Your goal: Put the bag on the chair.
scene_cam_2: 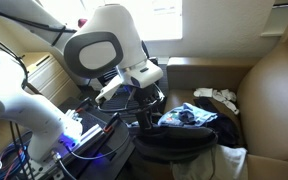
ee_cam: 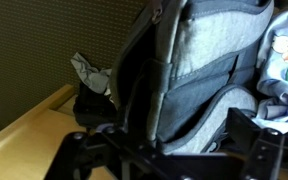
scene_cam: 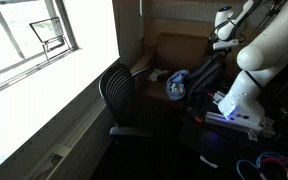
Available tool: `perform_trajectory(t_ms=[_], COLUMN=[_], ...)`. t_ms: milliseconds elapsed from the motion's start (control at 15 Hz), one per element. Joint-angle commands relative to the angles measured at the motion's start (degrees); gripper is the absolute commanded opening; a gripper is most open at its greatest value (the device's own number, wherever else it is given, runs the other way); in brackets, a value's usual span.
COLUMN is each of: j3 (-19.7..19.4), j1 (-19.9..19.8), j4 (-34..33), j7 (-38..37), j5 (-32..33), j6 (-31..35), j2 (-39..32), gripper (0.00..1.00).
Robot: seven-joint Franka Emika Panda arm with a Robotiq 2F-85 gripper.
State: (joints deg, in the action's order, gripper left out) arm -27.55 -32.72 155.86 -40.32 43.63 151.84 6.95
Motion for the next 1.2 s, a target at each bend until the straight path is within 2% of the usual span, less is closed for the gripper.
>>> perform_trajectory(t_ms=[0, 133, 400, 467, 600, 867, 933, 1000, 1133], j3=[0.84, 0.74, 1.18, 0.21, -0.04, -0.19, -0.42, -0.5, -0.59], j1=[-0.67, -0.45, -1.51, -0.36, -0.22, -0.1, -0.19, -0.15, -0.18], j4=[-0.16, -0.43, -4.47, -1.83, -2.91, -3.74, -3.71, -3.89, -4.11], j7=[-0.81, -1.56, -17.74, -11.91, -16.2, -16.43, -16.32, -16.31, -16.4], j5=[-0.27, -0.24, 14.25, 9.71, 12.77, 12.46, 12.01, 11.6, 10.95], j6=[0.51, 0.89, -2.47, -0.97, -1.77, -1.95, -1.32, -1.48, -1.54], j2=[-1.06, -2.04, -6.53, -3.05, -4.43, -5.56, -5.52, -5.64, -5.85], gripper=[1.0, 1.0, 1.0, 1.0, 1.0, 1.0, 0.75, 0.74, 0.6])
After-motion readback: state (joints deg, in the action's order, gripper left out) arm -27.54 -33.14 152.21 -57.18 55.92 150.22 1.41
